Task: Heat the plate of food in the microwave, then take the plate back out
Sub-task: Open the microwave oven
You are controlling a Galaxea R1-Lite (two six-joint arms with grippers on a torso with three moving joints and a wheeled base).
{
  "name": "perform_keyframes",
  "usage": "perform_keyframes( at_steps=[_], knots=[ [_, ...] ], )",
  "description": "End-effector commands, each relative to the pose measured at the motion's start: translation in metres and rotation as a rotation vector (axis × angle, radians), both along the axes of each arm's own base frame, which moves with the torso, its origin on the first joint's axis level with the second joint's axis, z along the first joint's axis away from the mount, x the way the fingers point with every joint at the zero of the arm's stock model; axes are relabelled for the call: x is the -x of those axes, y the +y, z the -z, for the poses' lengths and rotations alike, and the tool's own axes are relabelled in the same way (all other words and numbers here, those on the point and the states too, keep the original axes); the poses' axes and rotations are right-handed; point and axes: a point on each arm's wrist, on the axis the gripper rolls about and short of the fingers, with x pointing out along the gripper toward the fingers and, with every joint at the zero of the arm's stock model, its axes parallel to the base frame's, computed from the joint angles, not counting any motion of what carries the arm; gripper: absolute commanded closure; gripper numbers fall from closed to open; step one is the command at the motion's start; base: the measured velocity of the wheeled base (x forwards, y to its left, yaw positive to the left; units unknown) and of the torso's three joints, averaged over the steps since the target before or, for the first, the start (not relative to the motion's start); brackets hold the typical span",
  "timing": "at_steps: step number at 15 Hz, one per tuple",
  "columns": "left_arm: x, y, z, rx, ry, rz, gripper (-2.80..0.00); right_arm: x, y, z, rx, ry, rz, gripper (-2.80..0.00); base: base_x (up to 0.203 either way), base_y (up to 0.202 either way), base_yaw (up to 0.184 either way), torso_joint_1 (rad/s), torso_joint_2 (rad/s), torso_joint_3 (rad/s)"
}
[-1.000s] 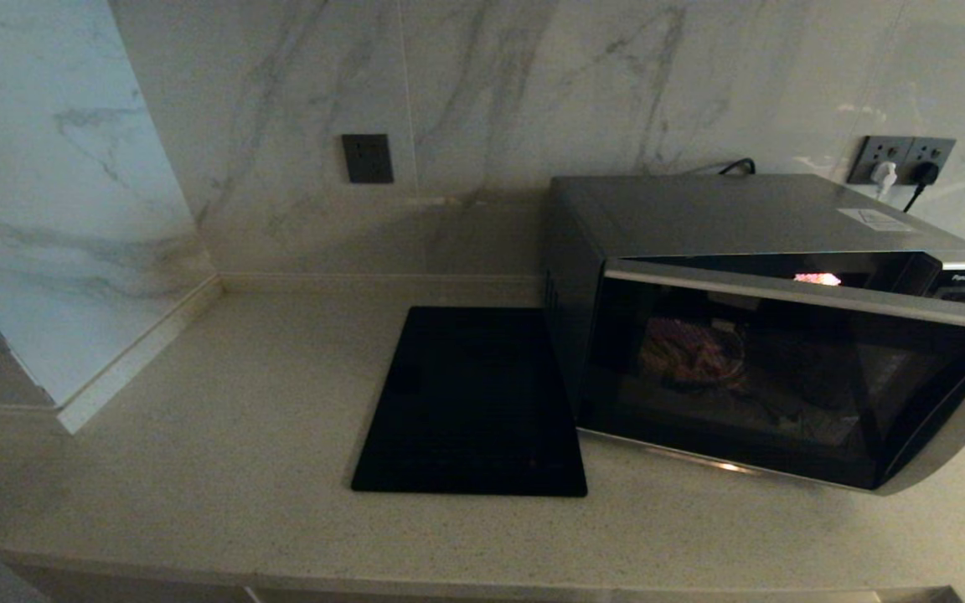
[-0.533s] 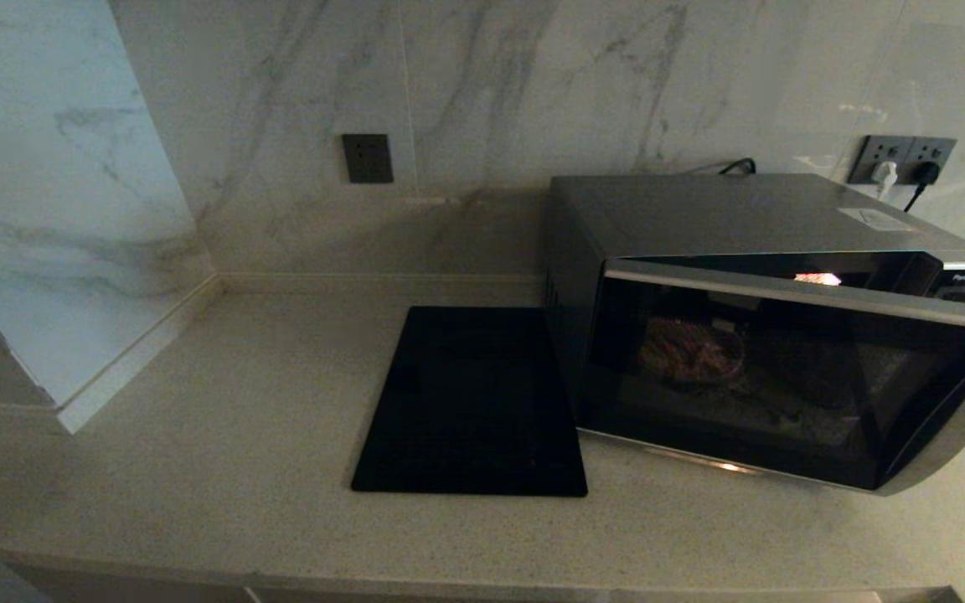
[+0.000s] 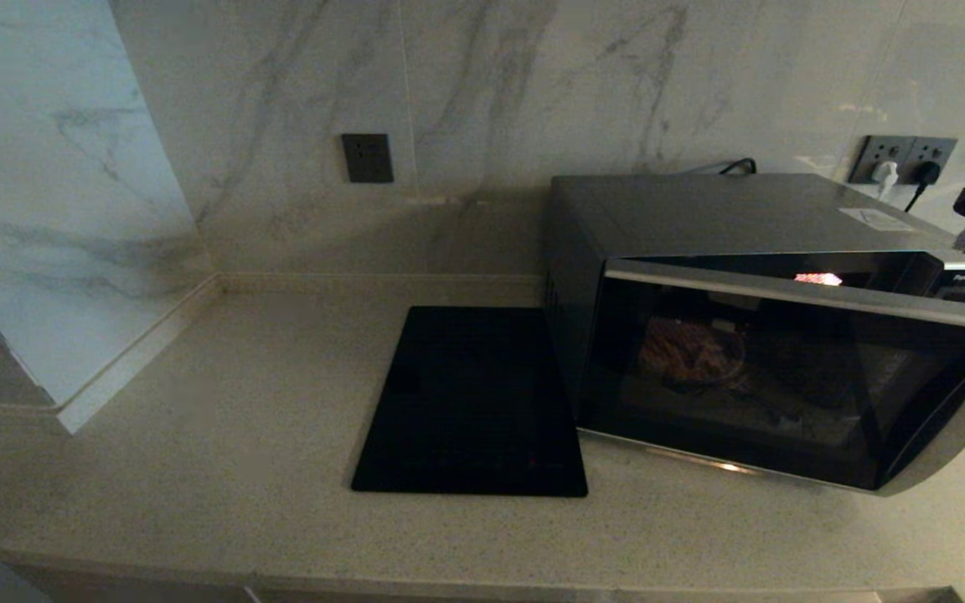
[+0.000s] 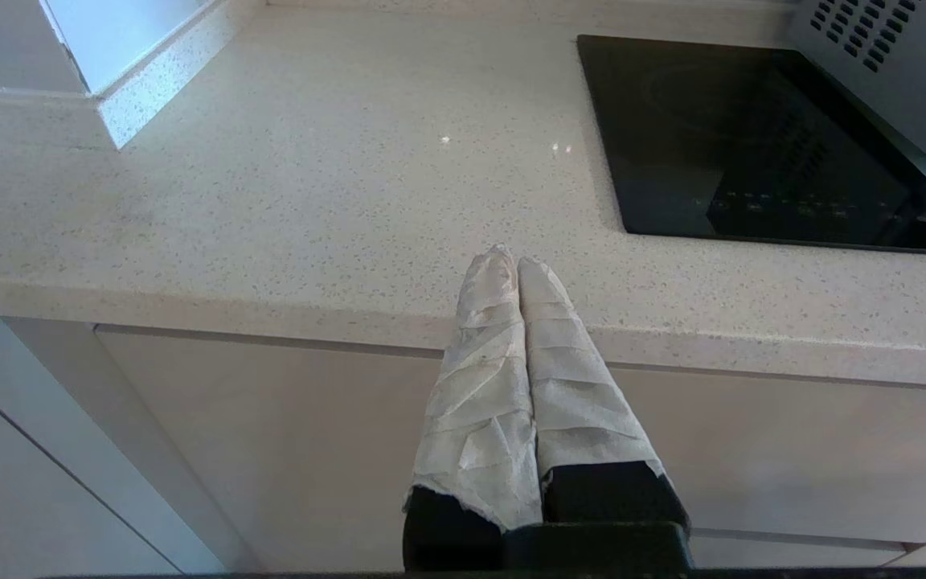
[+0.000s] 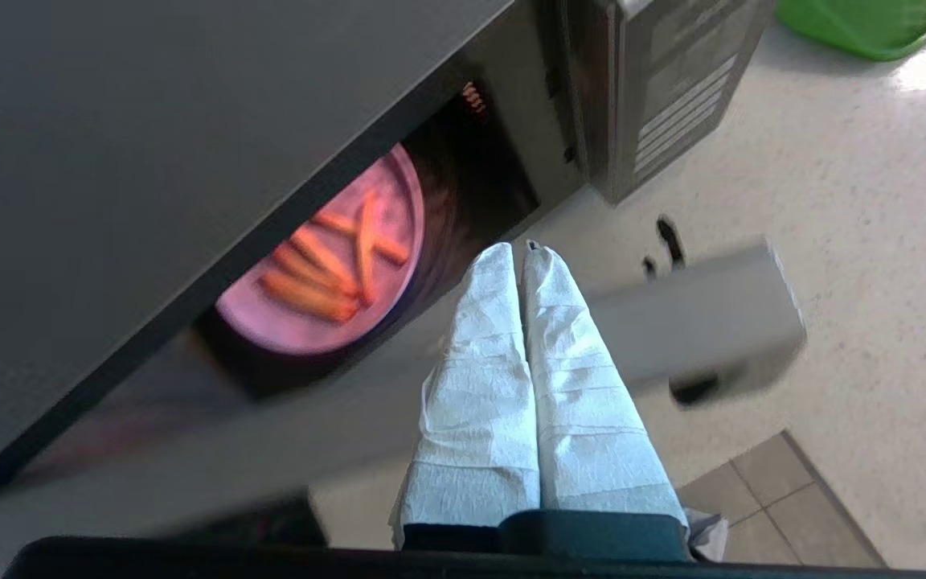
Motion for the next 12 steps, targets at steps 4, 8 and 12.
perform_keyframes(
  at_steps=[4, 8, 12],
  knots=[
    [0.0, 0.0, 0.0, 0.001, -0.001, -0.001, 0.0, -0.04, -0.006, 0.026, 0.03, 0.082, 0.068, 0.0, 0.0, 0.0, 0.0, 0.0, 0.0, 0.0],
    [0.0, 0.0, 0.0, 0.001, 0.0, -0.002, 0.0, -0.045, -0.007, 0.038, 0.029, 0.128, 0.071, 0.0, 0.0, 0.0, 0.0, 0.0, 0.0, 0.0],
    [0.0, 0.0, 0.0, 0.001, 0.0, -0.002, 0.0, -0.035, -0.006, 0.049, 0.025, 0.182, 0.07, 0.0, 0.0, 0.0, 0.0, 0.0, 0.0, 0.0]
  ],
)
